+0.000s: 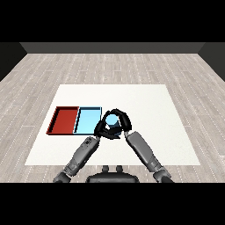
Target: Pick the blue can and put it in the blue box
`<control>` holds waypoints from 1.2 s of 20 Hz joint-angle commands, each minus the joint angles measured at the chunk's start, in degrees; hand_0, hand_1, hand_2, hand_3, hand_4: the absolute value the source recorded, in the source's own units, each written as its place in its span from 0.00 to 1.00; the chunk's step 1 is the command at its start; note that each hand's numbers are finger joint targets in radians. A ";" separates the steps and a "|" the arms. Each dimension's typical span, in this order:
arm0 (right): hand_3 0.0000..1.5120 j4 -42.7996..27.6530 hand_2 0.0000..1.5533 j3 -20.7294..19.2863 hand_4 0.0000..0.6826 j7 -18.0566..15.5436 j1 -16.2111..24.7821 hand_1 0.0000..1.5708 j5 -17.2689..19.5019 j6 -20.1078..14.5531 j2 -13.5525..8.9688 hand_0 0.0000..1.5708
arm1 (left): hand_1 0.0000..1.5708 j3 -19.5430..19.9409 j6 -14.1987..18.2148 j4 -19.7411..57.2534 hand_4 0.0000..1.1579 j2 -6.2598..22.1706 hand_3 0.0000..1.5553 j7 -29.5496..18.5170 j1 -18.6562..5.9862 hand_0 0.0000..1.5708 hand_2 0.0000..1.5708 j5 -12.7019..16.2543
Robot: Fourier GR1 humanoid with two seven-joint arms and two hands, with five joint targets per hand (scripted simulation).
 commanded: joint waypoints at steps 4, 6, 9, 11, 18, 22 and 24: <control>0.92 2.05 0.93 0.33 0.82 1.18 -3.55 0.92 -0.69 -0.93 0.04 0.92 | 0.00 0.19 -0.10 -0.34 0.00 0.00 0.00 0.36 -3.30 0.00 0.00 3.17; 0.92 -1.39 0.93 7.15 0.81 -1.86 2.75 0.94 -0.30 -4.41 0.04 0.94 | 0.00 -1.01 0.98 -0.39 0.00 0.00 0.00 0.34 -2.13 0.00 0.00 2.05; 0.93 2.44 0.94 7.44 0.77 -0.85 -4.90 0.94 -5.26 -6.21 0.04 0.94 | 0.00 -5.22 6.42 0.07 0.00 0.00 0.00 1.34 -3.03 0.00 0.00 1.01; 0.93 0.56 0.94 1.13 0.78 1.58 -2.85 0.95 -2.11 0.58 0.04 0.95 | 0.00 -2.07 4.03 8.33 0.15 0.00 0.00 -2.68 -6.13 0.00 0.00 3.27; 0.93 0.08 0.94 8.44 0.84 -0.72 -0.61 0.95 -3.64 -5.16 -0.01 0.95 | 0.00 -7.86 14.02 5.99 0.00 0.06 0.00 5.89 -9.95 0.00 0.00 -0.10; 0.93 1.59 0.94 6.76 0.82 -1.23 -2.19 0.95 -4.41 -3.23 -0.05 0.95 | 0.00 -3.24 13.79 4.46 0.46 0.09 0.00 3.72 -9.86 0.00 0.19 -4.42; 0.93 -1.13 0.94 7.04 0.84 0.82 -2.94 0.94 -6.26 -4.59 -0.05 0.94 | 0.71 -4.72 16.20 1.93 0.60 0.09 0.54 7.88 -7.44 0.71 0.70 -2.45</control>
